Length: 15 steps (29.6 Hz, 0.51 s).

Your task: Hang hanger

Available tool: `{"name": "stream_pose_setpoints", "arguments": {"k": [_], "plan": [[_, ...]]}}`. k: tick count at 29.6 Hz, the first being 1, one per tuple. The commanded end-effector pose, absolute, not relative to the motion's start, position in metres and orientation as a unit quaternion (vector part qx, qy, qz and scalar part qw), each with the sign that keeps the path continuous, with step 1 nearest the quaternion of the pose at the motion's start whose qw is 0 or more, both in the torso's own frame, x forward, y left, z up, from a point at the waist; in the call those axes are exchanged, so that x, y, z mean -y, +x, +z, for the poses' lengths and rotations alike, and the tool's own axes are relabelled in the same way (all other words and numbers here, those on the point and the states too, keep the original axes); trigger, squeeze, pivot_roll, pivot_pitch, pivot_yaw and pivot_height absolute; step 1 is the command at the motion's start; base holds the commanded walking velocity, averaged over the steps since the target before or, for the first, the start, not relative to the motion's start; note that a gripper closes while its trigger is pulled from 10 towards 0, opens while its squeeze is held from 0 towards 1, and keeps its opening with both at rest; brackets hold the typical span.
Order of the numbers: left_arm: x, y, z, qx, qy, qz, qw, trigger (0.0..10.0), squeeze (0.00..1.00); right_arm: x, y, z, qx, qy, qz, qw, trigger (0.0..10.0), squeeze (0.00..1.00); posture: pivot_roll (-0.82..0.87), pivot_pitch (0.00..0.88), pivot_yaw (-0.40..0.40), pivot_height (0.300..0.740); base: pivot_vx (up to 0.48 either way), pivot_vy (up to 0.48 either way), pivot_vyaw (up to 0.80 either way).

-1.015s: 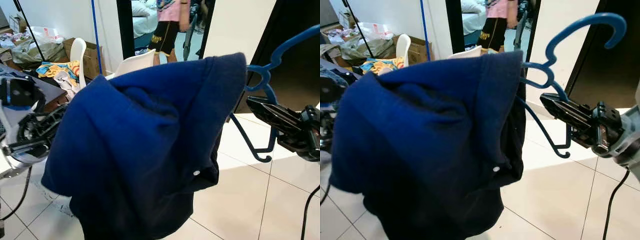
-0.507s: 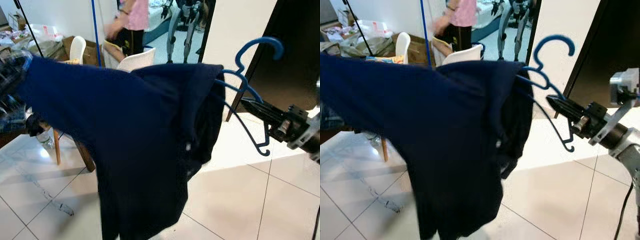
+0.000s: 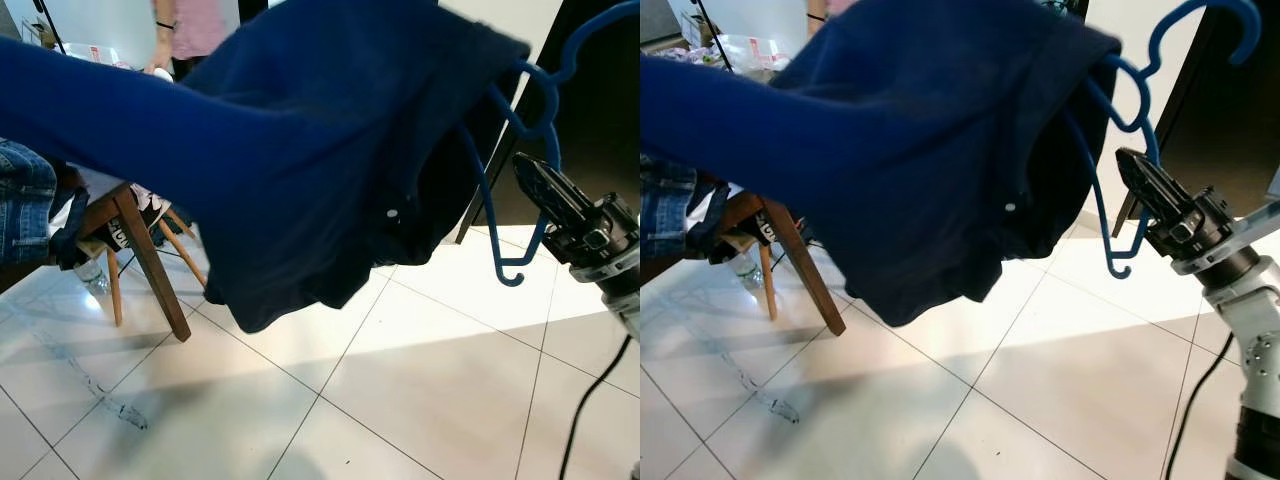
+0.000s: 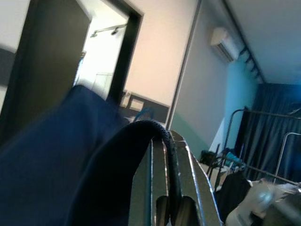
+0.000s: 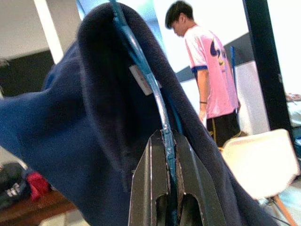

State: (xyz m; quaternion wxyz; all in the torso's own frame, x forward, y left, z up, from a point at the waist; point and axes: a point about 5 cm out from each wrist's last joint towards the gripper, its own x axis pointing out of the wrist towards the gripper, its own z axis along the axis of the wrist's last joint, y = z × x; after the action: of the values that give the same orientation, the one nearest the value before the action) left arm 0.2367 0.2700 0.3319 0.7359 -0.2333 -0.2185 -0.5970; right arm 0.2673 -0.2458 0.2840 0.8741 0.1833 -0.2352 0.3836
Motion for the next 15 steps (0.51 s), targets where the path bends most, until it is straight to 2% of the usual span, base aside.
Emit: {"name": "stream_pose_setpoints", "arguments": {"k": [1,2,6,9,10,11,13,14,15], "plan": [[-0.267,0.243,0.320,0.196,-0.232,-0.585,0.752,0.0,0.00,0.240,0.261,0.297,0.271,0.173,0.403,0.857,10.0,0.00,0.03,0.090,0.010,0.740,0.000,0.000,0.00],[-0.272,0.248,0.311,0.184,-0.234,-0.567,0.768,0.0,0.00,0.240,0.260,0.297,0.270,0.171,0.405,0.857,10.0,0.00,0.03,0.091,0.011,0.740,0.000,0.000,0.00],[-0.275,0.250,0.306,0.177,-0.234,-0.556,0.778,0.0,0.00,0.240,0.260,0.298,0.271,0.171,0.404,0.857,10.0,0.00,0.03,0.091,0.011,0.740,0.000,0.000,0.00],[-0.296,0.262,0.280,0.137,-0.207,-0.480,0.841,0.0,0.00,0.243,0.260,0.300,0.273,0.171,0.399,0.859,10.0,0.00,0.02,0.098,0.011,0.740,0.000,0.000,0.00],[-0.296,0.262,0.280,0.137,-0.207,-0.480,0.841,0.0,0.00,0.243,0.260,0.300,0.273,0.171,0.399,0.859,10.0,0.00,0.02,0.098,0.011,0.740,0.000,0.000,0.00],[-0.305,0.266,0.273,0.132,-0.197,-0.444,0.864,0.0,0.00,0.242,0.260,0.298,0.265,0.165,0.399,0.862,10.0,0.00,0.02,0.100,0.011,0.740,0.000,0.000,0.00],[-0.305,0.266,0.273,0.132,-0.197,-0.444,0.864,0.0,0.00,0.242,0.260,0.298,0.265,0.165,0.399,0.862,10.0,0.00,0.02,0.100,0.011,0.740,0.000,0.000,0.00],[-0.311,0.270,0.269,0.129,-0.186,-0.416,0.881,0.0,0.00,0.241,0.260,0.296,0.255,0.156,0.401,0.866,10.0,0.00,0.03,0.100,0.007,0.740,0.000,0.000,0.00],[-0.311,0.270,0.269,0.129,-0.186,-0.416,0.881,0.0,0.00,0.241,0.260,0.296,0.255,0.156,0.401,0.866,10.0,0.00,0.03,0.100,0.007,0.740,0.000,0.000,0.00]]}}
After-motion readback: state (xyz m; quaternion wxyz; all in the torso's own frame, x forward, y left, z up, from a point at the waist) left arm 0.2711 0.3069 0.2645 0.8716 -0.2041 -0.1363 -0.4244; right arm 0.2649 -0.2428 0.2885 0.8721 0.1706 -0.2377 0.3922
